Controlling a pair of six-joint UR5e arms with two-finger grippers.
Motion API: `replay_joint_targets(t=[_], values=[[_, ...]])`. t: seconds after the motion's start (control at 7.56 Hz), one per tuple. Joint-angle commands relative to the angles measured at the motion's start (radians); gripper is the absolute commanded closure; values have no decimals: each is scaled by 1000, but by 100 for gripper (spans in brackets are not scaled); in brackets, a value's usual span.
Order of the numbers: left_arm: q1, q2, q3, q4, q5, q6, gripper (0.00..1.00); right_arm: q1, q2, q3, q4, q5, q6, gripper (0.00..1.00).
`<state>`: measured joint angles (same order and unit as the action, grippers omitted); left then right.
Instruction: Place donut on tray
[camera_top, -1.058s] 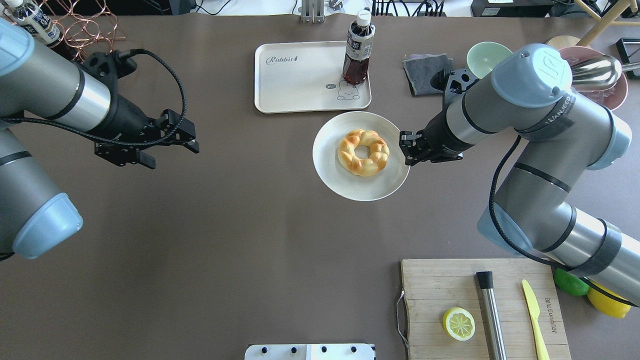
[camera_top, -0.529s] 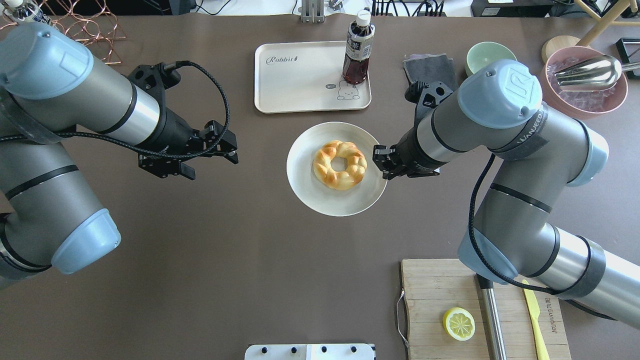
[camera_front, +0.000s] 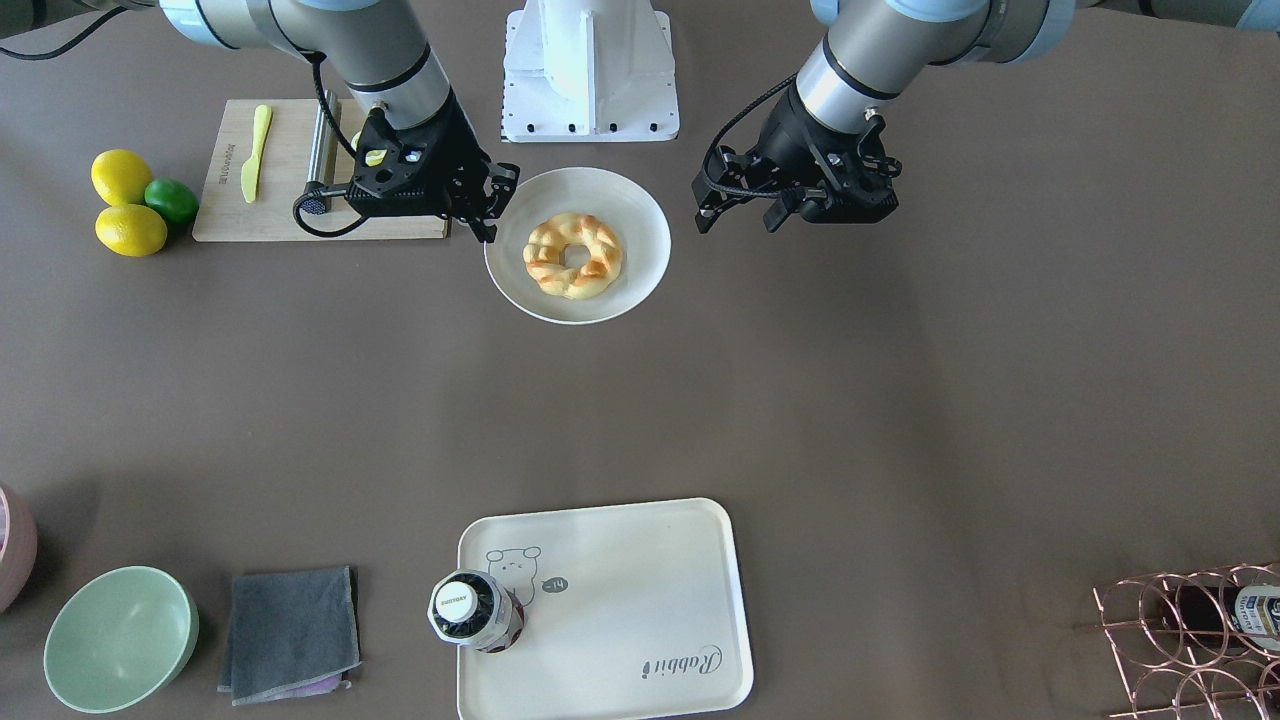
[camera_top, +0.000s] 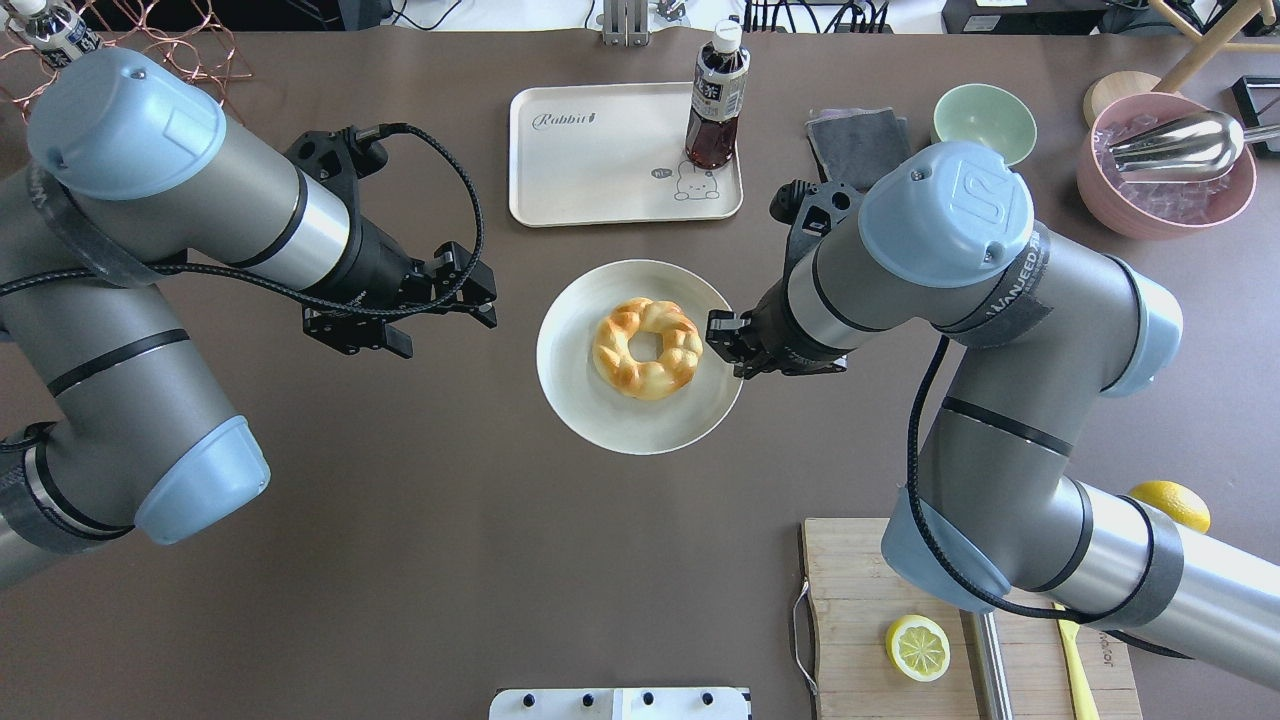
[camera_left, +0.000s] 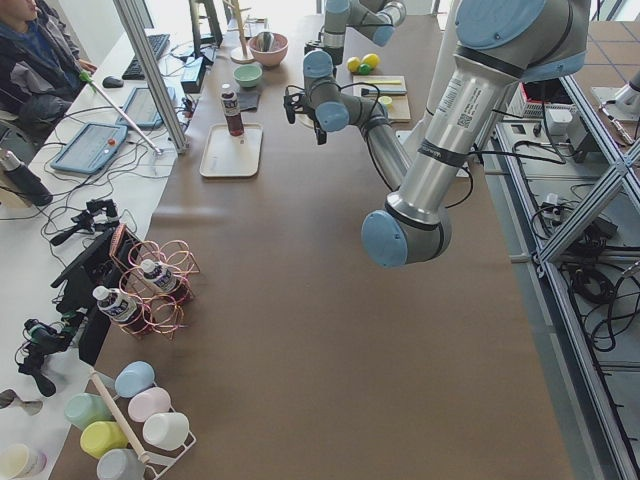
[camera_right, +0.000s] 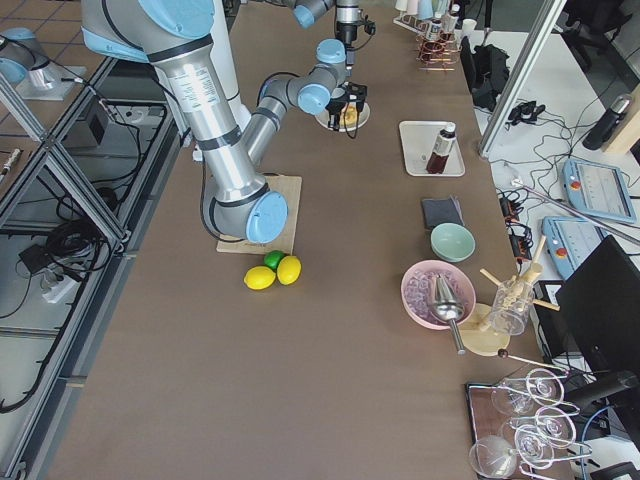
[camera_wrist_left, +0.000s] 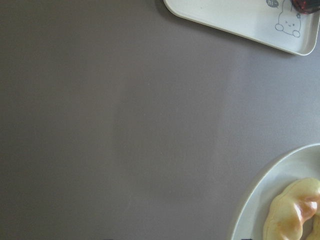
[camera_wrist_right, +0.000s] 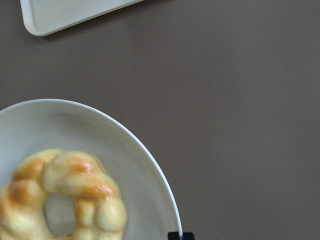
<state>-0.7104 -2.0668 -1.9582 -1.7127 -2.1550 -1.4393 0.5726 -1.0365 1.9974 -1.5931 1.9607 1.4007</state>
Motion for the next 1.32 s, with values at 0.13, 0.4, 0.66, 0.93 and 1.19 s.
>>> replay_joint_targets(t=[0.13, 0.4, 0.66, 0.93, 1.19], values=[[58, -15, -7, -2, 58, -39, 20, -22, 68, 12, -80, -5, 11, 100], [60, -16, -8, -2, 58, -41, 50, -20, 70, 12, -82, -5, 11, 100], [65, -16, -11, -2, 58, -41, 100, -20, 70, 12, -80, -2, 11, 100], [65, -13, -14, -2, 60, -41, 100, -19, 72, 12, -80, 0, 11, 100], [65, -16, -14, -1, 58, -41, 100, -14, 90, 14, -80, 6, 11, 94]])
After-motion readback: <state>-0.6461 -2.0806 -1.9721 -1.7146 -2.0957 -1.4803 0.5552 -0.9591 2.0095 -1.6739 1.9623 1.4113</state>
